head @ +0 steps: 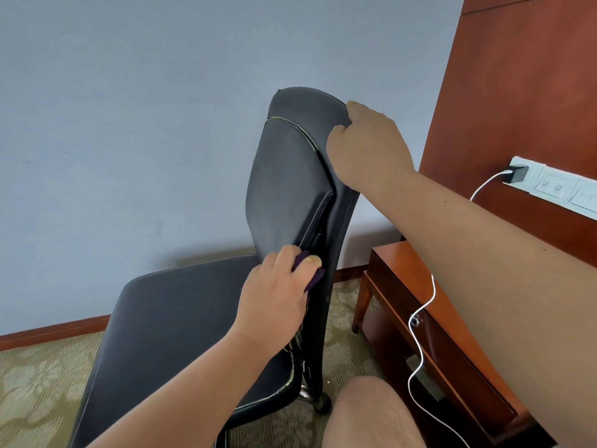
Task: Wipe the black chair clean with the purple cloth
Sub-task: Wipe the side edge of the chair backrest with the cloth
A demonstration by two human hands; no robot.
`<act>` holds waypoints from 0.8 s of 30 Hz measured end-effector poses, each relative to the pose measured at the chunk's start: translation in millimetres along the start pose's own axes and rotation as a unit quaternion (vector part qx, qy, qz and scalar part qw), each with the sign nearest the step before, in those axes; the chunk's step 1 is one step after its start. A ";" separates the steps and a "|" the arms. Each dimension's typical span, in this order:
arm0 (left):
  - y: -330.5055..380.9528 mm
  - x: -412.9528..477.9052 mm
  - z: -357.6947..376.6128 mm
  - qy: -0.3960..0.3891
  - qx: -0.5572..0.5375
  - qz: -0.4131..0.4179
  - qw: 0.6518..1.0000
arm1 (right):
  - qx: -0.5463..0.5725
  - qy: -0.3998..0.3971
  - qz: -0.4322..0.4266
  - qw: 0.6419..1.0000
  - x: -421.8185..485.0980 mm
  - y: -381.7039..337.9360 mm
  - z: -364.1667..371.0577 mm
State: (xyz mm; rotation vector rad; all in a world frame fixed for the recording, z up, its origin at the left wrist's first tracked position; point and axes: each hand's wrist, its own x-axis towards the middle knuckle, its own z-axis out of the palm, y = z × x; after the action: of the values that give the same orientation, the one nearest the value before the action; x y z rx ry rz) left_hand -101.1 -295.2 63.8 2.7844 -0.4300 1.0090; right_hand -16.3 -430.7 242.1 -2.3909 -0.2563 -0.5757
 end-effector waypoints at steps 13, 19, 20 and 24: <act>-14.9 -32.0 20.1 -0.074 0.049 0.056 0.994 | 0.004 0.019 -0.010 1.000 0.4 -0.4 1.3; -11.4 18.8 -14.5 -0.023 0.028 0.071 0.997 | 0.008 0.009 -0.003 1.000 -0.4 -0.4 0.5; -10.5 21.1 -17.4 -0.019 0.021 0.065 0.997 | 0.011 0.014 -0.007 1.000 -0.3 0.2 0.9; -5.9 29.5 -24.8 0.038 -0.044 -0.009 0.998 | 0.000 0.018 -0.008 1.000 1.2 -0.8 1.5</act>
State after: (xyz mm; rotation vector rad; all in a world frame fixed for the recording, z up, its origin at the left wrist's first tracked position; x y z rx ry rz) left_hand -92.6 -290.1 101.5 2.6584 -0.4285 1.0614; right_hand -15.0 -429.0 242.1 -2.3775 -0.2595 -0.6251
